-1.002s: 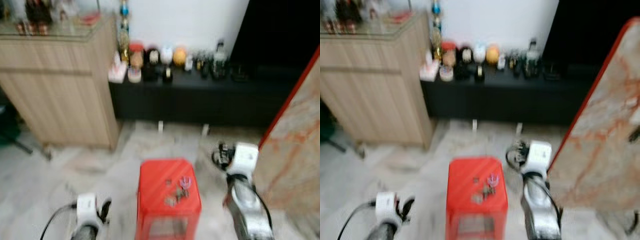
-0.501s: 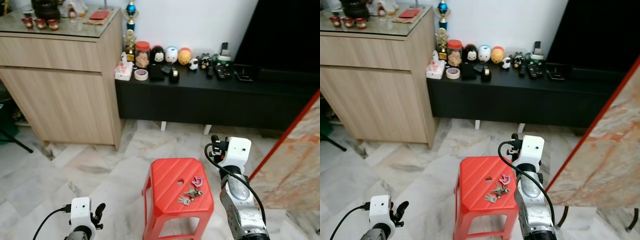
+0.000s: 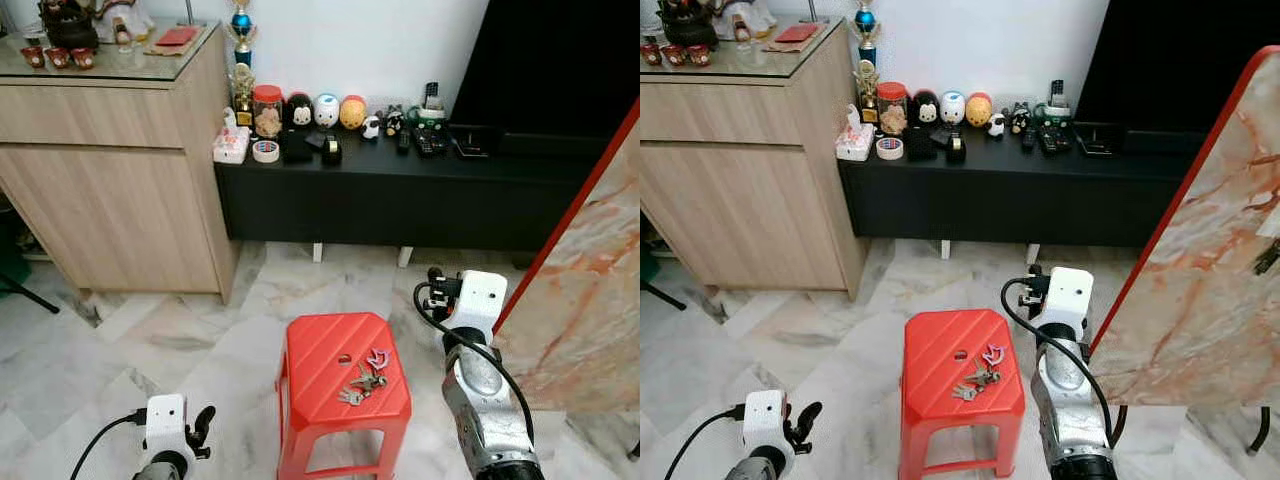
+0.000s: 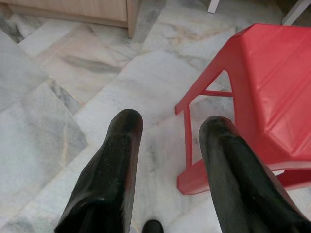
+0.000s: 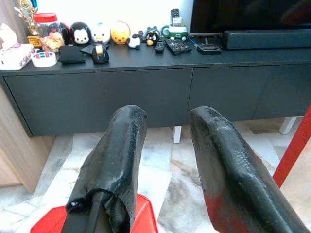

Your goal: Hang keys on a hook

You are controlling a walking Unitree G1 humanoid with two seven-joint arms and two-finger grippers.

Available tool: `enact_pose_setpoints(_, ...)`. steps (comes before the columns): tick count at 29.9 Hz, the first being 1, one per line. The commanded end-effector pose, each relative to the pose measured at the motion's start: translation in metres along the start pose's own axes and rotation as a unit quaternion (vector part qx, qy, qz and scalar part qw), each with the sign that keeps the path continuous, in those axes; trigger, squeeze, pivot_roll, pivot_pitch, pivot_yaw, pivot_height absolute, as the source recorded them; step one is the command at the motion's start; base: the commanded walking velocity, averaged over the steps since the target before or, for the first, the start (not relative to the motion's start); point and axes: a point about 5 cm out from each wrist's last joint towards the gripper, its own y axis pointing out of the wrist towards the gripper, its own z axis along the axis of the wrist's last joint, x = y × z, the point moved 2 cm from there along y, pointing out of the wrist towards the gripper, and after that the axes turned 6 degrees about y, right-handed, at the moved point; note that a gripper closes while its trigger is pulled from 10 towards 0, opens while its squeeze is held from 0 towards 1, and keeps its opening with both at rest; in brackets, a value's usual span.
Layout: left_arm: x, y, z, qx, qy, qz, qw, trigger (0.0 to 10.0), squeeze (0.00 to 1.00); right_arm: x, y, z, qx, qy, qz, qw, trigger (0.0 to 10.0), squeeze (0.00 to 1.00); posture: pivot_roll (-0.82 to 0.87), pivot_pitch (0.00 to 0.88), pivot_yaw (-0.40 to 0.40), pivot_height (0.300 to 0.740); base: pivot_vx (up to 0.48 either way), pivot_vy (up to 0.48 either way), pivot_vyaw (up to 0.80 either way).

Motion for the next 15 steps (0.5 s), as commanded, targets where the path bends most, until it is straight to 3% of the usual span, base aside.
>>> enact_pose_setpoints(1,0.002,-0.001,-0.001,-0.001,0.004,-0.003,1.000,10.0,0.00,-0.001,0.000,0.001,0.006,-0.004,0.004,1.000,10.0,0.00,0.11,0.005,-0.078,0.705,0.000,0.000,0.00)
enact_pose_setpoints(7,-0.002,0.004,0.020,0.050,-0.001,0.013,0.999,10.0,0.00,0.000,0.000,0.003,0.009,-0.006,0.007,1.000,10.0,0.00,0.11,0.011,-0.080,0.705,0.000,0.000,0.00)
enact_pose_setpoints(15,0.004,0.011,0.051,0.116,0.000,0.004,0.993,10.0,0.00,-0.001,0.000,0.002,0.009,-0.003,0.008,1.000,10.0,0.00,0.11,0.018,-0.077,0.705,0.000,0.000,0.00)
